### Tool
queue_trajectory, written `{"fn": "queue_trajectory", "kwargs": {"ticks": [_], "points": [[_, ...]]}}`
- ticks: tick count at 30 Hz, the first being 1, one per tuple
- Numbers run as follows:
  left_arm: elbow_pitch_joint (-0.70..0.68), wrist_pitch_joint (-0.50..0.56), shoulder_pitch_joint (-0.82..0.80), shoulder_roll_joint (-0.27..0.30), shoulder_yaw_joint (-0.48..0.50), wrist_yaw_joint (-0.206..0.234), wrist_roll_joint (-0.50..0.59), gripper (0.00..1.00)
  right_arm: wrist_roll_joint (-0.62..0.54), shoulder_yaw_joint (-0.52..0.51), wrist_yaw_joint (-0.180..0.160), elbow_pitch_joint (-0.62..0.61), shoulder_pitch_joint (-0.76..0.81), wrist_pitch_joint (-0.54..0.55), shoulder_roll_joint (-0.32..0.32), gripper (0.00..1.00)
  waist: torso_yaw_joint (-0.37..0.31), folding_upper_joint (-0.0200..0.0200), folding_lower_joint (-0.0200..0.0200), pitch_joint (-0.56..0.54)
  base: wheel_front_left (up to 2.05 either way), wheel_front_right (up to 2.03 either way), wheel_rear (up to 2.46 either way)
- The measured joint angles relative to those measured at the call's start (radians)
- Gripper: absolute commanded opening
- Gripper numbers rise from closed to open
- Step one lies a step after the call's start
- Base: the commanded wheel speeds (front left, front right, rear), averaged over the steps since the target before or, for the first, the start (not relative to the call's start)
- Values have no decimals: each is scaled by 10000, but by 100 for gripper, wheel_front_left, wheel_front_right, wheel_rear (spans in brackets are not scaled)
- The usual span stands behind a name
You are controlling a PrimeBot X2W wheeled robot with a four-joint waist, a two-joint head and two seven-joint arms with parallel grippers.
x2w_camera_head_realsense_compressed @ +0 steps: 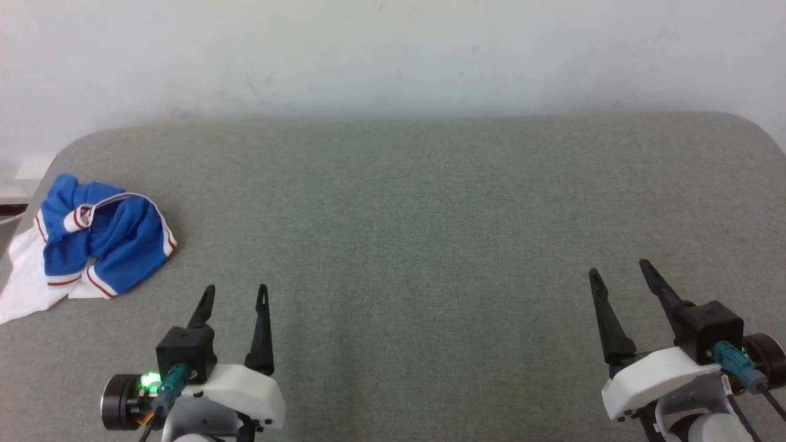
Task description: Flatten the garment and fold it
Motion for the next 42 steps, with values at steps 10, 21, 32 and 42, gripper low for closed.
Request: {"fn": "queue_trajectory", "kwargs": {"ticks": [10,21,32,42], "points": [[29,-190,10,0,2,88,-19,100,73,69,0,-19,18,-188,0,100,375,0,0,-25,0,0,0],[27,-439,72,0,12,171,-77,100,138,136,0,-58,53,-418,0,100,934,0,0,-78,0,0,0],[17,-631,178,0,0,263,-75,100,144,242,0,-58,138,-646,2,100,1624,0,0,-107,0,0,0],[21,-882,252,2,-50,291,-77,100,148,397,0,67,168,-832,4,100,2366,0,0,-131,0,0,0]]}}
